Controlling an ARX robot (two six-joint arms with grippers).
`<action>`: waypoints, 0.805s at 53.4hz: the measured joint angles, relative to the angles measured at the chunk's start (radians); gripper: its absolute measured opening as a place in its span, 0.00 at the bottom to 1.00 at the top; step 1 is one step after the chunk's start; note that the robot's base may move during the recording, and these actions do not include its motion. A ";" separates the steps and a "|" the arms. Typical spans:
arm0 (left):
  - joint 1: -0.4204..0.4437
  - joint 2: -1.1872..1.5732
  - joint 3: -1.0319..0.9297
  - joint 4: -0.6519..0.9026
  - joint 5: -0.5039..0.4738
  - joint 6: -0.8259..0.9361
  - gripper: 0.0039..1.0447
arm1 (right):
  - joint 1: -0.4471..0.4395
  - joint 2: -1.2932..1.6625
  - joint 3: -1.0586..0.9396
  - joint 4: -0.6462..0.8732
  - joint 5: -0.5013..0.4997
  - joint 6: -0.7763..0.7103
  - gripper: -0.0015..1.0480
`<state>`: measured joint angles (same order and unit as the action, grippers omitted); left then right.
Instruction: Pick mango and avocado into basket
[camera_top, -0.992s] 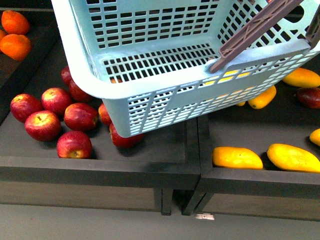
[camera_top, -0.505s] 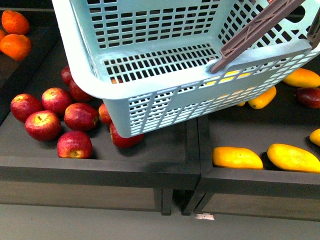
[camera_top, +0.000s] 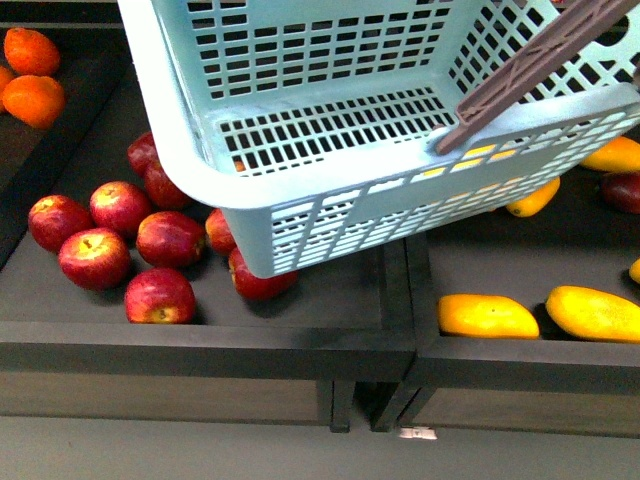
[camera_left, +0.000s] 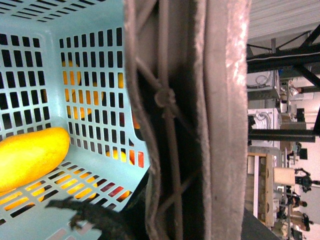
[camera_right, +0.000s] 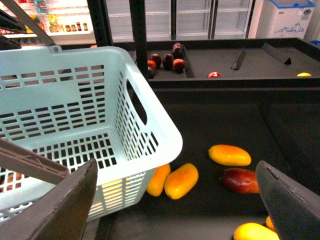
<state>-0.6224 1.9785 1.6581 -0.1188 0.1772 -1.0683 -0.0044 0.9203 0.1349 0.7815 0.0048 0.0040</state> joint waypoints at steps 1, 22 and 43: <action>-0.003 0.000 0.000 0.000 0.003 0.000 0.14 | 0.000 0.000 0.000 0.000 0.000 0.000 0.93; 0.008 0.000 0.000 0.001 -0.005 -0.002 0.14 | 0.003 -0.003 -0.002 -0.003 -0.005 0.000 0.92; 0.010 0.000 0.000 0.001 0.006 -0.002 0.14 | 0.003 -0.003 -0.003 -0.003 -0.005 0.000 0.92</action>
<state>-0.6125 1.9785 1.6585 -0.1181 0.1833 -1.0706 -0.0017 0.9169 0.1314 0.7788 -0.0002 0.0036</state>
